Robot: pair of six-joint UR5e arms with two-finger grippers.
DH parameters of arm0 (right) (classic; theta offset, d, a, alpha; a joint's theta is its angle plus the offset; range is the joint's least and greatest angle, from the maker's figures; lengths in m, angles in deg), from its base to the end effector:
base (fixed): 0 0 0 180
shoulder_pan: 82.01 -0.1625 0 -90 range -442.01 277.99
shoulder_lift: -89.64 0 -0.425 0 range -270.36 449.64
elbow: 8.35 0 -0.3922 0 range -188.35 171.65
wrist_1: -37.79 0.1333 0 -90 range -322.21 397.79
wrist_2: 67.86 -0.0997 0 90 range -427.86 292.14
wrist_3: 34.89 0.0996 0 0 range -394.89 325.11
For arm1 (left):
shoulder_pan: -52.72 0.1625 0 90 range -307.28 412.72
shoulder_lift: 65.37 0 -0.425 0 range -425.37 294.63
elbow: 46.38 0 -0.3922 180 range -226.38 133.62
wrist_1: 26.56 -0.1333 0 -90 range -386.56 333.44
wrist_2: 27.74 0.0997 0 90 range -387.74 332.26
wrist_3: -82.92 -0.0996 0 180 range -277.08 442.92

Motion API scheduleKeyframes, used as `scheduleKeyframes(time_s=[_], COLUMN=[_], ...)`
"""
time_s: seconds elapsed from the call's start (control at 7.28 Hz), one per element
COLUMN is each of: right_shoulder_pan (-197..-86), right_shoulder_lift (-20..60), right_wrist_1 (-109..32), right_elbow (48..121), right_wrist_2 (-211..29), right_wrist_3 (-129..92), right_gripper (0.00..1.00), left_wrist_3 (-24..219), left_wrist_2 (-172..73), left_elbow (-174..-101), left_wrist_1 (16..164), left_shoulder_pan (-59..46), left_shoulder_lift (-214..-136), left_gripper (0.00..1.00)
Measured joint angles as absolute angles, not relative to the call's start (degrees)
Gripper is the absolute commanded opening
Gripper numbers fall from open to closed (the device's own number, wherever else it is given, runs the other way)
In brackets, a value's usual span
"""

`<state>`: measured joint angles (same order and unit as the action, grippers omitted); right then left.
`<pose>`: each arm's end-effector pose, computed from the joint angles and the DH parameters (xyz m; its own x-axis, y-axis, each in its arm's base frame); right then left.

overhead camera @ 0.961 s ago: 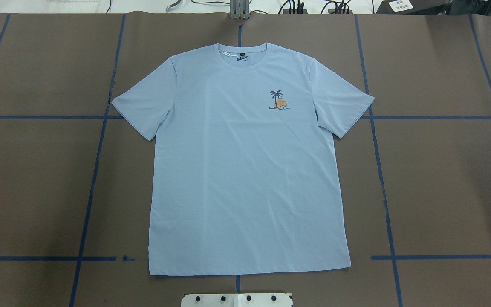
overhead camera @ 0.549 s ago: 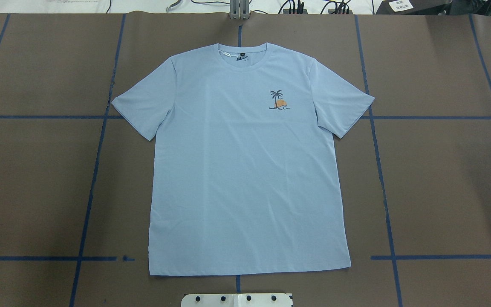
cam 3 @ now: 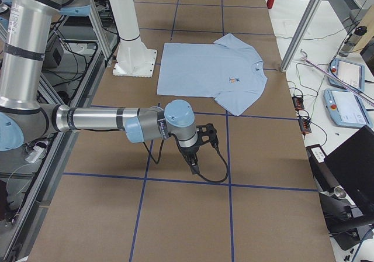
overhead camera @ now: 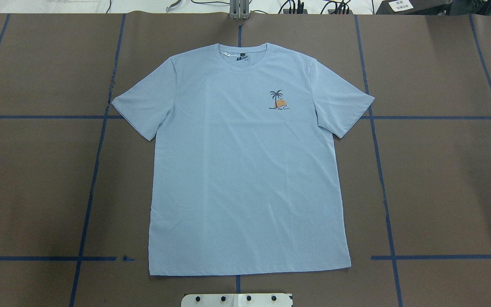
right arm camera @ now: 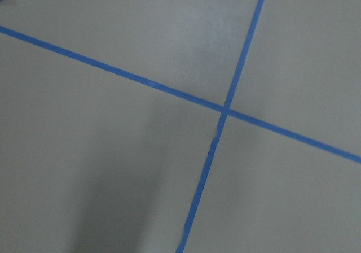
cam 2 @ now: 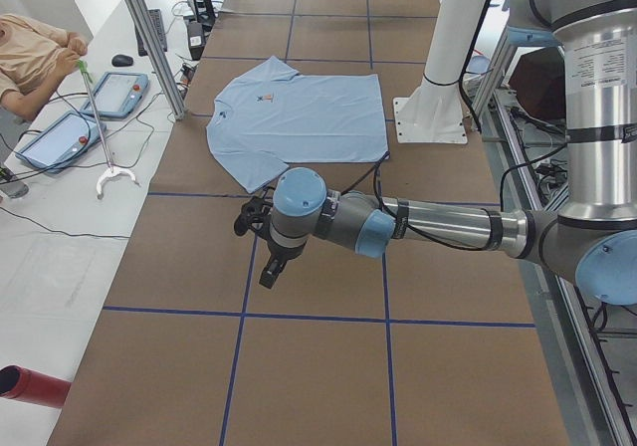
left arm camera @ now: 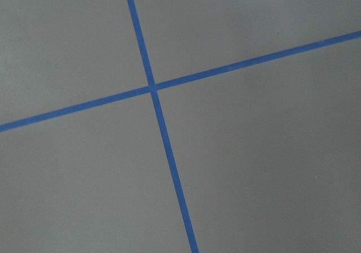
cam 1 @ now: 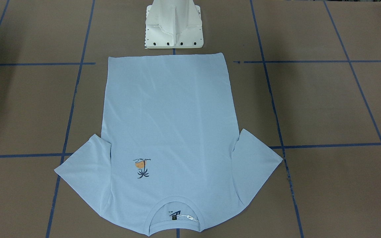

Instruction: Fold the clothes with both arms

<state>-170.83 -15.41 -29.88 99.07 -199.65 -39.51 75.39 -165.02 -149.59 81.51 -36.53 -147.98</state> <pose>0.0586 -0.4044 0.5825 0.7358 -0.3660 0.5698 0.0782 0.8817 0.4653 -0.0542 -0.4548 0.5656 0.6671 0.4236 -0.6129 -0.1003 0.8662 0.4895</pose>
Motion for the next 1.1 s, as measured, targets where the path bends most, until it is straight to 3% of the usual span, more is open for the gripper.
scheduleKeyframes(time_s=[0.69,1.1], right_shoulder_pan=[-170.28,-161.41], right_shoulder_lift=[-1.27,8.10], right_wrist_1=[-21.98,-21.36], right_elbow=[86.88,84.90], right_wrist_2=[-200.77,-199.21], right_wrist_3=[-26.29,-4.38], right_gripper=[1.00,0.99], left_wrist_3=[79.66,80.12], left_wrist_2=[-165.15,-165.28], left_elbow=[-145.04,-144.76], left_wrist_1=[96.41,97.69], left_shoulder_pan=[-36.57,-36.57], left_shoulder_lift=[-153.63,-153.81], left_gripper=[1.00,1.00])
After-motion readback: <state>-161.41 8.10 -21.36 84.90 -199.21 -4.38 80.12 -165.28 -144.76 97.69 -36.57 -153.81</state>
